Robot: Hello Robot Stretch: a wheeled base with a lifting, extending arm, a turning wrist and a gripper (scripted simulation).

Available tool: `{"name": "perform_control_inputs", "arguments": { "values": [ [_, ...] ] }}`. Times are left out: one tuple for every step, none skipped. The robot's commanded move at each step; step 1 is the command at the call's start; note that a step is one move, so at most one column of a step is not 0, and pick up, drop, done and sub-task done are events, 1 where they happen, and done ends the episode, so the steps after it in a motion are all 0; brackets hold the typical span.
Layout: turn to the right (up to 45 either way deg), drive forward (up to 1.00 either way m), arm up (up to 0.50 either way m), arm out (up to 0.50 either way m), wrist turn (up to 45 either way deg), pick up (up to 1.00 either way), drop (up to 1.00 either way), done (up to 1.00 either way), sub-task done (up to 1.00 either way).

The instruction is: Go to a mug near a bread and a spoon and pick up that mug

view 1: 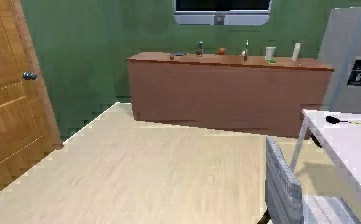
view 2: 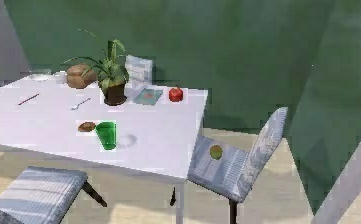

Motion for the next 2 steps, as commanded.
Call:
{"name": "perform_control_inputs", "arguments": {
  "values": [
    [45.0, 0.00, 0.00, 0.00, 0.0, 0.00, 0.00, 0.00, 0.00],
    [-45.0, 0.00, 0.00, 0.00, 0.0, 0.00, 0.00, 0.00, 0.00]
  ]
}}
